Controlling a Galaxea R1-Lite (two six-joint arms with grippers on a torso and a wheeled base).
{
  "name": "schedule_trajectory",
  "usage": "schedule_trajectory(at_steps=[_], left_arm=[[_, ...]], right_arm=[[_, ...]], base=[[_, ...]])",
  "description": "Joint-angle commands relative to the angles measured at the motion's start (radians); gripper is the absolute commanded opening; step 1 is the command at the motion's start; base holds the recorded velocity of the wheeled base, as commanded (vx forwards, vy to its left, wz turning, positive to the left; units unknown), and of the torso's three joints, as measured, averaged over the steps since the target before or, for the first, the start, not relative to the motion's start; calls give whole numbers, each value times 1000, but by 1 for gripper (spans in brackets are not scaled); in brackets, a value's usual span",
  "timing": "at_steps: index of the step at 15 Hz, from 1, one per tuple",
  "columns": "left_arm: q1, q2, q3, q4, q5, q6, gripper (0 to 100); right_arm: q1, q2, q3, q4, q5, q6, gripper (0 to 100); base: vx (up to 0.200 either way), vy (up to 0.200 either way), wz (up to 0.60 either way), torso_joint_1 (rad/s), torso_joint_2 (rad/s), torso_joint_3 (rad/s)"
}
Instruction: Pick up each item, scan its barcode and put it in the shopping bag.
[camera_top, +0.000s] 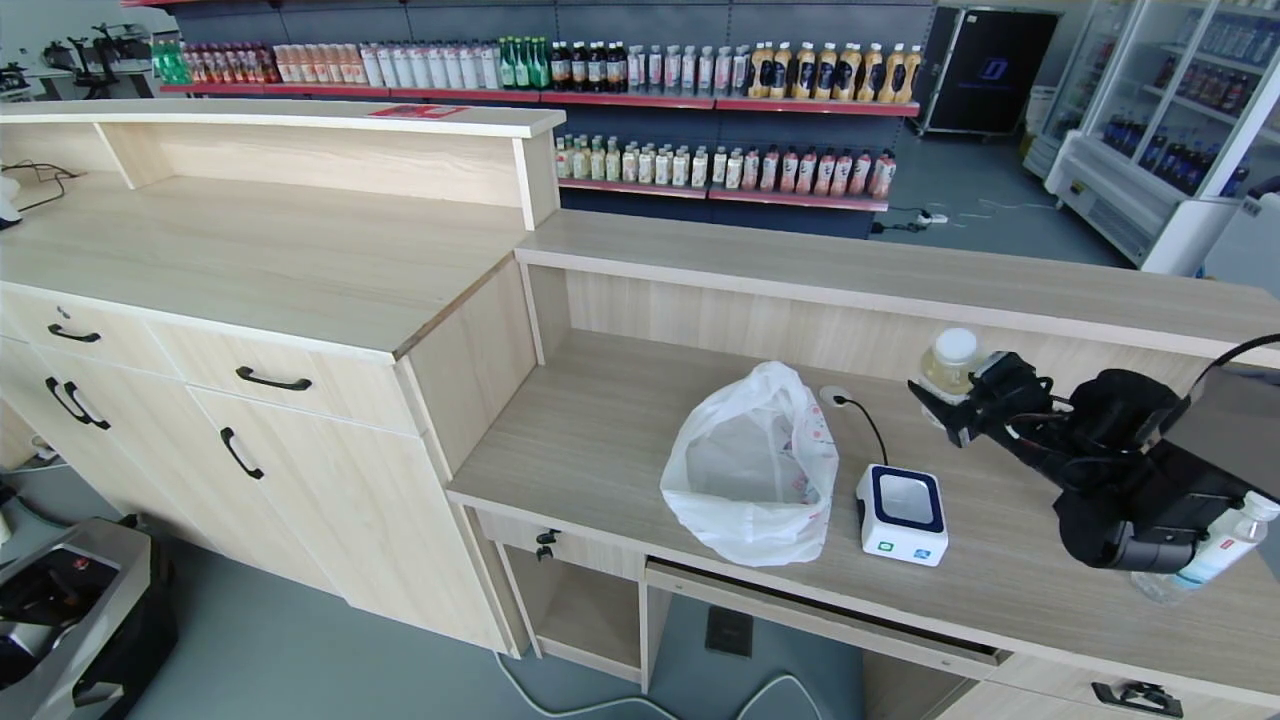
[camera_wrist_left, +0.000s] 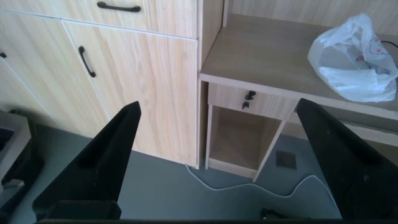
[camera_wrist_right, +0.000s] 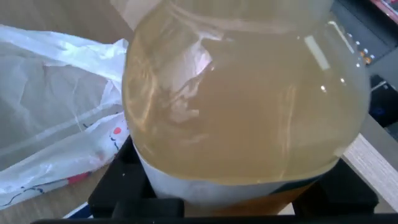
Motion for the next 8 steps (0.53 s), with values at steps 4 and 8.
schedule_trajectory(at_steps=[4, 8], left_arm=[[0, 0, 0, 0, 0, 0, 100], [0, 0, 0, 0, 0, 0, 100]], right_arm=[[16, -268, 207, 152, -338, 50, 0], [54, -393, 313, 159, -401, 92, 0]], base=[[0, 0, 0, 0, 0, 0], [0, 0, 0, 0, 0, 0]])
